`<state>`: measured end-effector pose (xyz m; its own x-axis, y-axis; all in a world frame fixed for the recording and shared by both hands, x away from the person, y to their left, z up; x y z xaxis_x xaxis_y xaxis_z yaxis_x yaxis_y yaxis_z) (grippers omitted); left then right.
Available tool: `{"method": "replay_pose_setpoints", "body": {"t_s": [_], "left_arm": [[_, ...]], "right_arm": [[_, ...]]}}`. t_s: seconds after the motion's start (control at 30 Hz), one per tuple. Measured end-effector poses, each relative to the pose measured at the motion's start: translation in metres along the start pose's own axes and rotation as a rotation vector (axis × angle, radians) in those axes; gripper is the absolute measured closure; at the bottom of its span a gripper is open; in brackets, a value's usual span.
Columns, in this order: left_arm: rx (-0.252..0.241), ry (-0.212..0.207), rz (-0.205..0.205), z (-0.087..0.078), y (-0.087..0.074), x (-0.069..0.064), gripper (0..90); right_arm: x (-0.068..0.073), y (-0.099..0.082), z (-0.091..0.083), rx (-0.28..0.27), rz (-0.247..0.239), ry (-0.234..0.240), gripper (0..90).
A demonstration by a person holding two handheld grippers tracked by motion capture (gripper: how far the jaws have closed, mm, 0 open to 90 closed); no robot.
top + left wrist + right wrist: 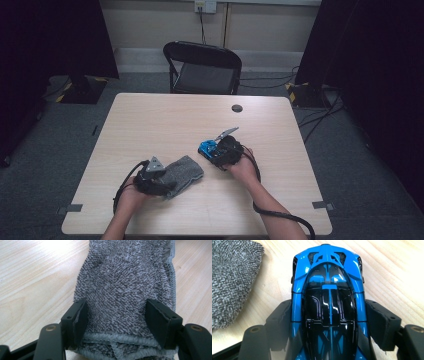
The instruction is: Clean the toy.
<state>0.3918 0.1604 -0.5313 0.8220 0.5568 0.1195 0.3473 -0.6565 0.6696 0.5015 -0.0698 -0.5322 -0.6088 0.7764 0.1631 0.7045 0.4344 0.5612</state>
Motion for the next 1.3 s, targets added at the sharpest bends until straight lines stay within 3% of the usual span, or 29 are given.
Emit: {"method": "replay_pose_setpoints", "body": {"t_s": [0.17, 0.3, 0.4, 0.6, 0.67, 0.77, 0.9, 1.3], "left_arm": [[-0.001, -0.003, -0.001, 0.0, 0.0, 0.0, 34.8], [-0.001, -0.001, 0.0, 0.0, 0.0, 0.0, 34.8], [-0.002, -0.001, -0.001, 0.0, 0.0, 0.0, 34.8], [-0.003, -0.001, -0.005, 0.0, 0.0, 0.0, 34.8], [-0.001, -0.003, -0.005, -0.001, 0.0, 0.0, 34.8], [-0.001, -0.001, -0.004, 0.0, 0.0, 0.0, 34.8], [0.0, -0.002, -0.003, -0.001, -0.001, 0.0, 34.8], [0.004, -0.007, -0.002, -0.002, 0.001, 0.002, 33.0]], "right_arm": [[0.001, -0.001, 0.001, -0.013, -0.024, -0.008, 26.6], [0.003, -0.001, 0.004, -0.005, -0.066, -0.039, 20.0], [0.003, 0.001, 0.006, -0.009, -0.071, -0.051, 17.3], [0.005, 0.008, 0.01, -0.016, -0.052, -0.012, 18.8], [0.006, 0.008, 0.012, -0.005, -0.06, -0.025, 20.0], [0.004, 0.007, 0.012, -0.031, -0.017, -0.016, 25.6], [0.003, 0.006, 0.011, -0.004, -0.012, -0.008, 26.0], [0.002, 0.004, 0.006, 0.008, 0.023, 0.003, 26.1]]}}
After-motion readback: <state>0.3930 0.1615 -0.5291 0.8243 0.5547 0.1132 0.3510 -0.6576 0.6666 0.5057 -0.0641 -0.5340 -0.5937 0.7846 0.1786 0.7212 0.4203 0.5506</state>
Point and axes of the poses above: each handheld gripper's, and its own axes: z roughly forward along the jaws, y roughly out of its top, x roughly to its left, the point moved 6 cm from there along z, roughly forward along the jaws, and after that the axes turned 14 degrees about z, right-handed, at the moved point
